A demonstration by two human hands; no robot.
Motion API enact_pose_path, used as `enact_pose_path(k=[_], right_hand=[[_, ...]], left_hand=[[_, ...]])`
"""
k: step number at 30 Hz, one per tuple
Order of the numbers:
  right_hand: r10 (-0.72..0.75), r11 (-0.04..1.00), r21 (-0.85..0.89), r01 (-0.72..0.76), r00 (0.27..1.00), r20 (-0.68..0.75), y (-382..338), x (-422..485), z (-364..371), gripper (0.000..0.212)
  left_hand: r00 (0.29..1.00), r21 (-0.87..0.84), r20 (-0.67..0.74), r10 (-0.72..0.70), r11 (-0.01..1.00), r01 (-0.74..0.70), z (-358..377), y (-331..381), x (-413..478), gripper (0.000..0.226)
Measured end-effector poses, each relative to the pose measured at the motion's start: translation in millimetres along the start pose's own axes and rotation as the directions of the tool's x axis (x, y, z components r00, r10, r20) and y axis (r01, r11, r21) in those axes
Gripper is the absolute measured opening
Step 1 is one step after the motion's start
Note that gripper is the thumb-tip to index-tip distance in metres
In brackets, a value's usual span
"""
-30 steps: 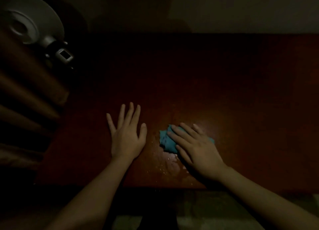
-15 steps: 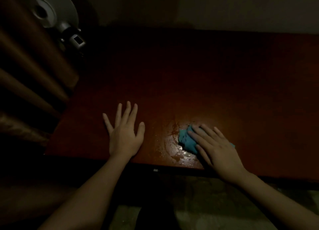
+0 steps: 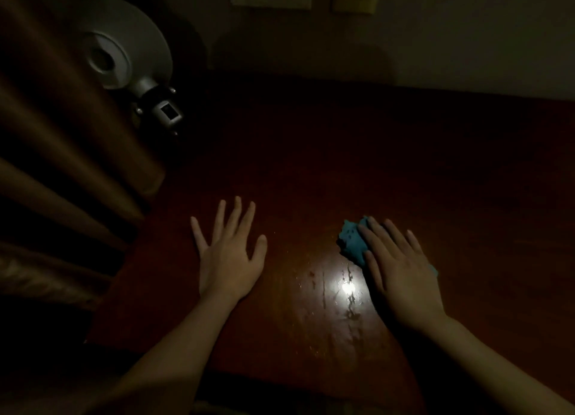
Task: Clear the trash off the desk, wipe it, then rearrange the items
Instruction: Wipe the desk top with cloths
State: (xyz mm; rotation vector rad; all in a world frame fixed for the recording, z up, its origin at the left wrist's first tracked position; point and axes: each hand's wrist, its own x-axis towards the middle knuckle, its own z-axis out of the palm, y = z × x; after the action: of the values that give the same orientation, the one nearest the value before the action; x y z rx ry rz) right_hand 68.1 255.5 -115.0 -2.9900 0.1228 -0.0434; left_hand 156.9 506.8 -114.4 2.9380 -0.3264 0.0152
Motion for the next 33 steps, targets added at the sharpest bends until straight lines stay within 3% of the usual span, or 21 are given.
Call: enact_pose_path(k=[10,19,22,25,27,29,33], right_hand=[[0.045,0.999,-0.006,-0.045,0.999,0.005,-8,130,2,0.056],[0.080,0.997,-0.010,-0.080,0.997,0.003,-26,231,14,0.062],[-0.065,0.998,-0.020,0.066,0.997,0.049,-47,196,10,0.051],[-0.273,0.962,0.009,0.274,0.955,0.114,-52,139,3,0.047],[-0.336,0.941,0.016,0.337,0.934,0.120,-39,115,-3,0.047],[-0.297,0.955,0.014,0.297,0.949,0.109,-32,118,-3,0.047],[0.006,1.000,0.008,-0.006,1.000,0.001,-49,160,10,0.049]], left_hand=[[0.990,0.112,0.093,0.105,0.987,-0.115,0,-21,122,0.074],[0.969,0.071,0.117,0.219,0.971,-0.228,4,-28,192,0.071],[0.965,0.029,0.114,0.235,0.971,-0.239,5,-28,195,0.067],[0.963,0.002,0.103,0.250,0.968,-0.252,5,-29,198,0.066],[0.962,-0.022,0.094,0.255,0.967,-0.254,5,-29,200,0.069],[0.964,-0.027,0.074,0.255,0.967,-0.253,4,-29,200,0.071],[0.966,-0.021,0.042,0.254,0.967,-0.254,0,-31,190,0.072]])
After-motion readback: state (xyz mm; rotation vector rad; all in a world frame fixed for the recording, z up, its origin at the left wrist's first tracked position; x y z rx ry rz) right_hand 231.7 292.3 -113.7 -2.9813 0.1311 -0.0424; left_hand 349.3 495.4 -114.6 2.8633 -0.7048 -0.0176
